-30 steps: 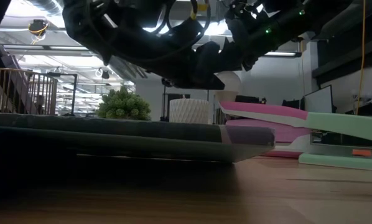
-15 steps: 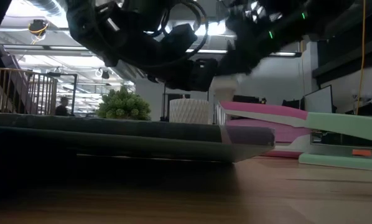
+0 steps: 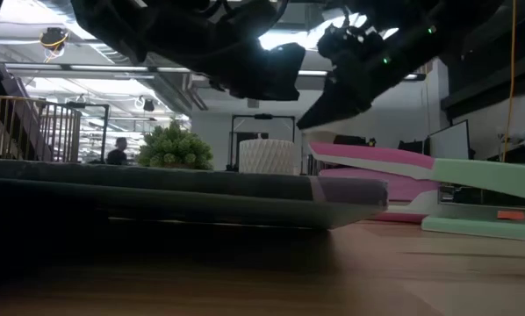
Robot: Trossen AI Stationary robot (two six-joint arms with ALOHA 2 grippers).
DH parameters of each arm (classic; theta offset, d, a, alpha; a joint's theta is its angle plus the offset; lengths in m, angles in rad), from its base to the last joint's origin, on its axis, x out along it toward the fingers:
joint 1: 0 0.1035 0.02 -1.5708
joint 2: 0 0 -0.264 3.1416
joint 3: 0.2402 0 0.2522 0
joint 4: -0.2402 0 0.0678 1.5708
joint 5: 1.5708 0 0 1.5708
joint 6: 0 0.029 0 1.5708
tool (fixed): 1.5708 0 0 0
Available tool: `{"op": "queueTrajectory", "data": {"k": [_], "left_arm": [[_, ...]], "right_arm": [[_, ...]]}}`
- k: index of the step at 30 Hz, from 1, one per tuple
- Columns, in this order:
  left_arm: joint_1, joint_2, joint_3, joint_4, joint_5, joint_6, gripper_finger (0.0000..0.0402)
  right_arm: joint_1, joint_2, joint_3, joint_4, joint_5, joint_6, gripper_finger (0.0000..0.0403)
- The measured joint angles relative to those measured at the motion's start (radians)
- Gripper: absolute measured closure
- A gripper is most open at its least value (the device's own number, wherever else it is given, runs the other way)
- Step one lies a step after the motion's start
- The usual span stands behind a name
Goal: Screw lightbulb
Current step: Remove the lightbulb from the lamp
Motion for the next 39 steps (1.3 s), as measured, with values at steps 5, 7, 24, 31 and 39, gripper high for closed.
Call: {"op": "queueTrajectory", "data": {"k": [5, 7, 24, 31, 39], "left_arm": [[-0.001, -0.001, 0.0, -0.004, 0.0, 0.0, 0.0401], [-0.002, -0.002, 0.0, -0.001, 0.0, 0.005, 0.0401], [-0.011, -0.08, 0.0, 0.062, 0.307, -0.097, 0.0401], [-0.005, -0.269, 0.002, -0.012, 0.325, 0.013, 0.0401], [0.072, -0.428, -0.013, -0.474, 0.36, -0.131, 0.0402]], "right_arm": [[0.001, -0.009, 0.0, 0.017, -0.045, 0.0, 0.0375], [0.013, -0.019, 0.0, 0.036, -0.064, 0.0, 0.0375], [0.084, -0.567, 0.003, -0.153, 0.262, -0.132, 0.0375], [0.084, -0.88, 0.004, -0.293, 0.262, -0.143, 0.0375], [0.084, -1.148, -0.197, -0.424, 0.289, -0.048, 0.0375]]}}
